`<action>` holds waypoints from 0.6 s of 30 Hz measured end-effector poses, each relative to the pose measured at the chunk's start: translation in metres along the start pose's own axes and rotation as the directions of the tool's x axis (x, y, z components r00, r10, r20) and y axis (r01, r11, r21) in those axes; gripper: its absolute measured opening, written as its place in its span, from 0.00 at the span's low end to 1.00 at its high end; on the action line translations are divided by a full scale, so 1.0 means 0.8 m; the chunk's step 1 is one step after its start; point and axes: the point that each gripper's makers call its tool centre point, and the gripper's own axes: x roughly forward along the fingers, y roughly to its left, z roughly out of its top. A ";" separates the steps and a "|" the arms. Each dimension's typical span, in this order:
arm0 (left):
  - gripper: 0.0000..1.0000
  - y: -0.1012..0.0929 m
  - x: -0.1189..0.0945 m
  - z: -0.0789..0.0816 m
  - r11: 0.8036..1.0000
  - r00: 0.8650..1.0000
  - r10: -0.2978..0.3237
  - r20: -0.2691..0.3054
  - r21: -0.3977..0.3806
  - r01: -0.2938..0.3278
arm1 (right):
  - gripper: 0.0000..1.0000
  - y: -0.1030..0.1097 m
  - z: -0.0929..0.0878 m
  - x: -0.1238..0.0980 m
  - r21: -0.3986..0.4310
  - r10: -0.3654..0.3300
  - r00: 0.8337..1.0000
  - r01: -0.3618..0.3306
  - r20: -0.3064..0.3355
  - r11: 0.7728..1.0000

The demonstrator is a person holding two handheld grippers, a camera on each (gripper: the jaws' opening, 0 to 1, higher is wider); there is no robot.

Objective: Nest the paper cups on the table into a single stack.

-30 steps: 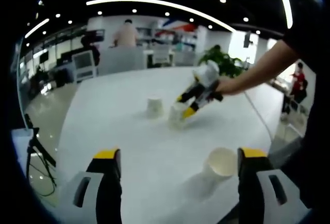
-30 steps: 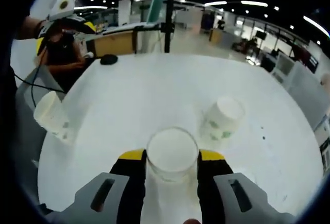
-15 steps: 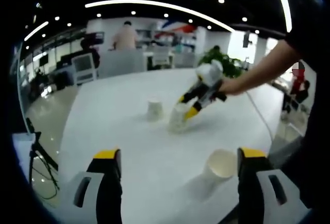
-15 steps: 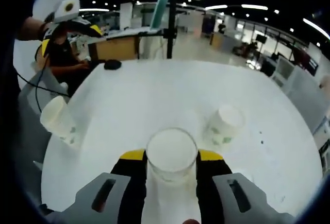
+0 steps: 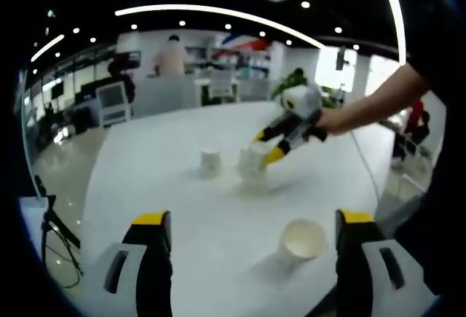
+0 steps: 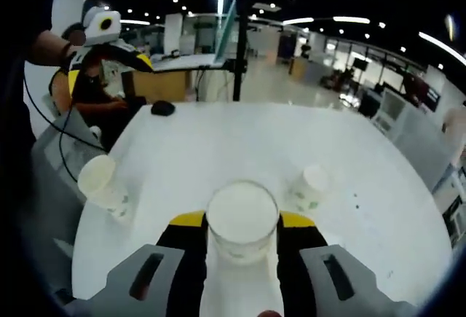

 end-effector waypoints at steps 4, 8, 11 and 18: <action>0.92 -0.006 0.001 0.003 1.000 1.000 -0.014 0.002 0.008 0.013 | 0.33 0.005 0.008 -0.019 -0.005 -0.019 1.000 0.019 0.015 1.000; 0.92 -0.013 0.002 0.007 0.999 1.000 -0.029 0.003 0.020 0.029 | 0.33 0.014 0.016 -0.035 -0.013 -0.037 0.999 0.038 0.023 0.999; 0.92 -0.018 0.002 0.009 0.999 0.999 -0.038 0.002 0.026 0.038 | 0.33 0.017 0.017 -0.043 -0.014 -0.046 0.998 0.047 0.033 0.999; 0.91 -0.024 0.001 0.012 0.998 0.998 -0.057 0.002 0.035 0.057 | 0.33 0.035 0.039 -0.069 -0.022 -0.076 0.994 0.078 0.074 0.997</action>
